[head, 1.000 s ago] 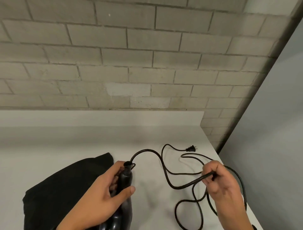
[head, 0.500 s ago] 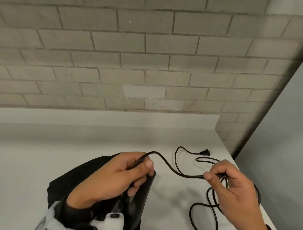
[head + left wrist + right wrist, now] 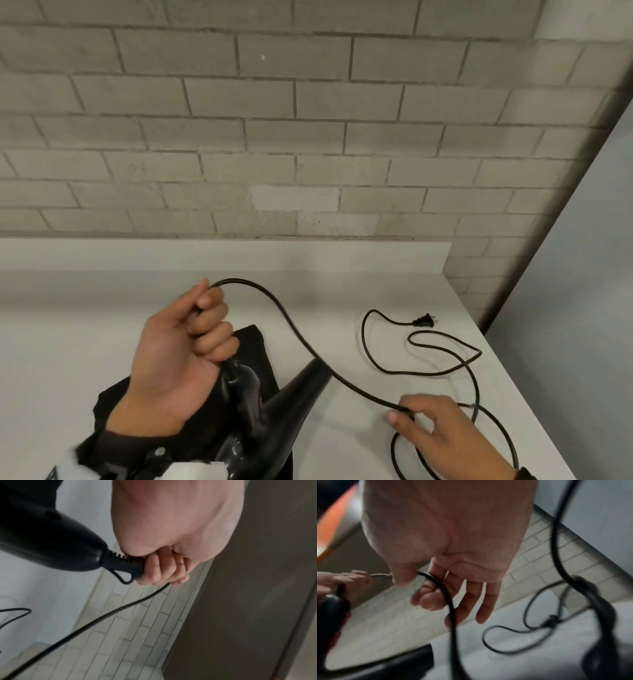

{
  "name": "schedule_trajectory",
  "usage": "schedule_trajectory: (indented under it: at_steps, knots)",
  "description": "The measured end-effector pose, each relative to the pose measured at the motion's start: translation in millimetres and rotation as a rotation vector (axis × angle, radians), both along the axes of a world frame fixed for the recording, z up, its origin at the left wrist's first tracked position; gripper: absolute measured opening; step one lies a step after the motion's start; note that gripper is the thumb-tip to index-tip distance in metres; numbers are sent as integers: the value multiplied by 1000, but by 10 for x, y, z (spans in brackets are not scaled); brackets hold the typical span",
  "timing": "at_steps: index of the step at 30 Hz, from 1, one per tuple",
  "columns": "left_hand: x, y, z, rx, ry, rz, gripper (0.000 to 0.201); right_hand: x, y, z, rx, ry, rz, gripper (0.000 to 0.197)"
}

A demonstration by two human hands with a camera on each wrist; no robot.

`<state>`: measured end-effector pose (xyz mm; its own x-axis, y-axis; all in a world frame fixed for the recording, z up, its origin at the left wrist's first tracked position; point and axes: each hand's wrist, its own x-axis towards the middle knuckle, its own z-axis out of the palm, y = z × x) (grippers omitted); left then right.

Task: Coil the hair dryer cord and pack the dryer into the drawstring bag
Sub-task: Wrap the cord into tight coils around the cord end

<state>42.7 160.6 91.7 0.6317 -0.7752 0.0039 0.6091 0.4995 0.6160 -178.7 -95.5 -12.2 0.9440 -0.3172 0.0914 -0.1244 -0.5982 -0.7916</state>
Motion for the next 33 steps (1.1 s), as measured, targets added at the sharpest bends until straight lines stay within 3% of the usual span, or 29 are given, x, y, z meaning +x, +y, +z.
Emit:
schedule_trajectory:
  at_steps: [2, 5, 7, 10, 11, 13, 16, 18, 21, 28, 33]
  knots:
    - [181, 108, -119, -184, 87, -181, 49, -124, -96, -61, 217, -14, -59, 62]
    - [150, 251, -218, -93, 81, -99, 62, -327, -216, -44, 545, -125, -176, 69]
    - [113, 186, -119, -64, 33, -47, 47, -363, -247, 35, 572, -131, -145, 66]
    - [-140, 22, 7, 150, -96, 164, 34, -275, -80, 162, 520, -85, 16, 28]
    - [-192, -44, 29, 176, -122, 169, 33, -238, -5, 199, 549, -67, 88, 24]
    - [-248, -141, 29, 202, -143, 172, 32, -177, 131, 236, 602, -55, 143, 34]
    - [-303, -204, 23, 223, -171, 193, 30, -134, 324, 317, 419, -57, 175, 22]
    - [-326, -217, 15, 188, -189, 208, 30, -121, 403, 400, 241, -150, 184, 12]
    - [-343, -213, 18, 195, -261, 225, 30, -64, 420, 571, -17, -242, 170, 22]
    - [-444, -276, 26, 202, -320, 195, 32, -10, 456, 1034, -99, -460, 218, 18]
    - [-530, -335, 19, 195, -366, 199, 34, 205, 501, 1311, -62, -582, 151, 17]
